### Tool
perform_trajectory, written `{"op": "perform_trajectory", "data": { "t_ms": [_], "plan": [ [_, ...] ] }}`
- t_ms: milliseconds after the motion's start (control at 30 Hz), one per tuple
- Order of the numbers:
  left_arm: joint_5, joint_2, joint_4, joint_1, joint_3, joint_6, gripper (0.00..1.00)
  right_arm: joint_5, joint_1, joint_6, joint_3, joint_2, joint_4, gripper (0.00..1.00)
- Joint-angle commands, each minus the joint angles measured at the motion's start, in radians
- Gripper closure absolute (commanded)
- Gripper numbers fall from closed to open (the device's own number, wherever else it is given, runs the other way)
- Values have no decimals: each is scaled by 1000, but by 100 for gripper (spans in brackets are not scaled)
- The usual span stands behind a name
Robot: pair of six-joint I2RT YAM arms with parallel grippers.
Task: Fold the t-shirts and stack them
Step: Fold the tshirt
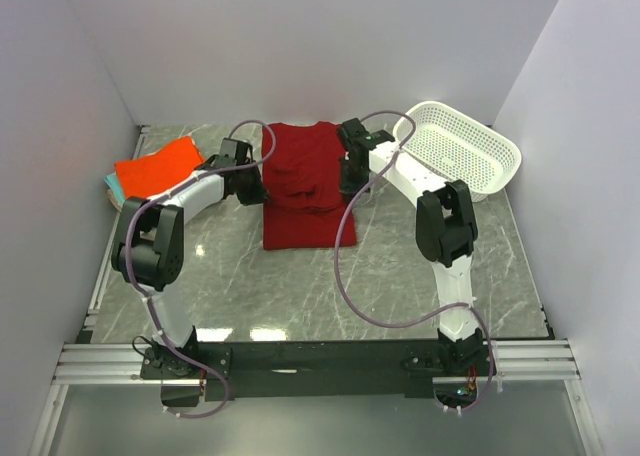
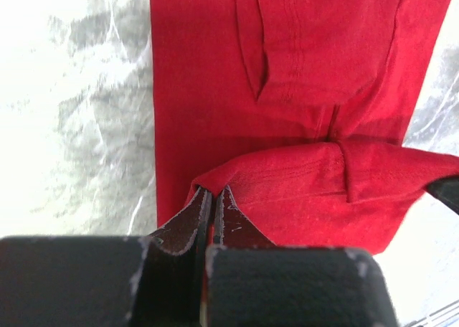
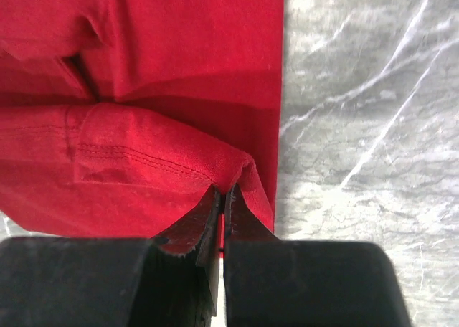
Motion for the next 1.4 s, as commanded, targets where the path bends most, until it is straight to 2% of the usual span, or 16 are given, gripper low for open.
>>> {"op": "perform_trajectory", "data": {
  "t_ms": [0, 367, 400, 500, 600, 767, 967, 1367],
  "plan": [
    [-20, 35, 29, 8, 54, 20, 100, 2, -15, -13, 60, 27, -7, 100],
    [-56, 69, 48, 21, 78, -18, 98, -19, -30, -7, 169, 115, -26, 100],
    [-60, 63, 48, 21, 83, -20, 81, -32, -36, -7, 177, 122, -30, 82],
    [-88, 17, 63, 21, 74, -20, 49, -59, -41, 2, 192, 98, -18, 54],
    [-115, -60, 95, 20, 34, -17, 38, -63, -41, 2, 156, 34, 14, 48],
    [-103, -201, 178, -2, -101, -24, 37, -72, -38, 1, 32, -89, 57, 48],
    [-70, -286, 311, -132, -248, -49, 37, -122, 11, 13, -105, -170, 114, 48],
    [33, -169, 578, -276, -412, -90, 38, -171, 90, 62, -104, -31, 138, 51]
  ]
}}
